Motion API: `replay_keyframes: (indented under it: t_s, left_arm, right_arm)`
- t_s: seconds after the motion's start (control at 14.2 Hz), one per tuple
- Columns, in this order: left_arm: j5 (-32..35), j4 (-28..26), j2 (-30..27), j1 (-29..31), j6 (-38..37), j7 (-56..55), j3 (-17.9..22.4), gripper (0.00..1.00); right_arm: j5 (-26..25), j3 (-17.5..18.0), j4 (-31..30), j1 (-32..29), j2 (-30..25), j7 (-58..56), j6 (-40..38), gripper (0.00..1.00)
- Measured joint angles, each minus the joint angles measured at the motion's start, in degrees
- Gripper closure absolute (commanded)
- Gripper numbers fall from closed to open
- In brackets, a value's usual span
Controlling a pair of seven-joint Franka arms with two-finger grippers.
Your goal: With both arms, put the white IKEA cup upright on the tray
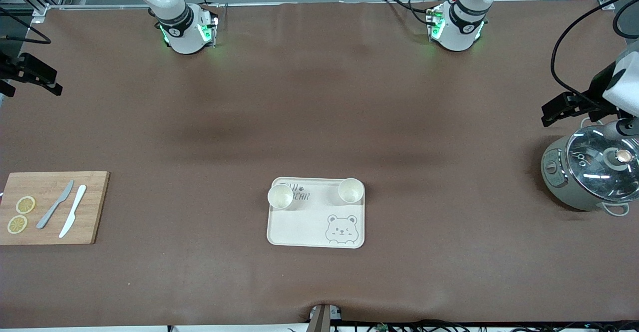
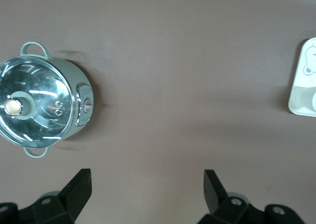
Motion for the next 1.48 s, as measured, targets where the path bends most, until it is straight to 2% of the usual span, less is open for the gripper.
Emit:
replay_keyframes:
  t_s: [0.49, 0.7, 0.84, 1.2, 1.48]
  left_arm:
    - [0.16, -0.13, -0.22, -1.11, -2.06, 0.79, 0.63, 0.0]
    - [0.16, -1.45, -1.38, -8.59, -1.89, 0.79, 7.99, 0.0]
    - [-0.23, -3.33, -2.78, -10.21, -1.19, 0.79, 10.3, 0.0]
    - [-1.3, -8.34, -5.98, -10.27, 0.7, 0.79, 10.68, 0.0]
    - [-2.08, -9.4, -6.56, -10.67, 1.4, 0.79, 10.48, 0.0]
  right_arm:
    - [0.0, -0.19, 0.0, -0.04, 0.07, 0.01, 0.61, 0.0]
    - [0.0, -0.2, 0.0, -0.04, 0.07, 0.01, 0.67, 0.0]
    - [0.0, -0.21, 0.0, -0.04, 0.07, 0.01, 0.7, 0.0]
    - [0.0, -0.22, 0.0, -0.04, 0.07, 0.02, 0.7, 0.0]
    - [0.0, -0.22, 0.0, -0.04, 0.07, 0.02, 0.7, 0.0]
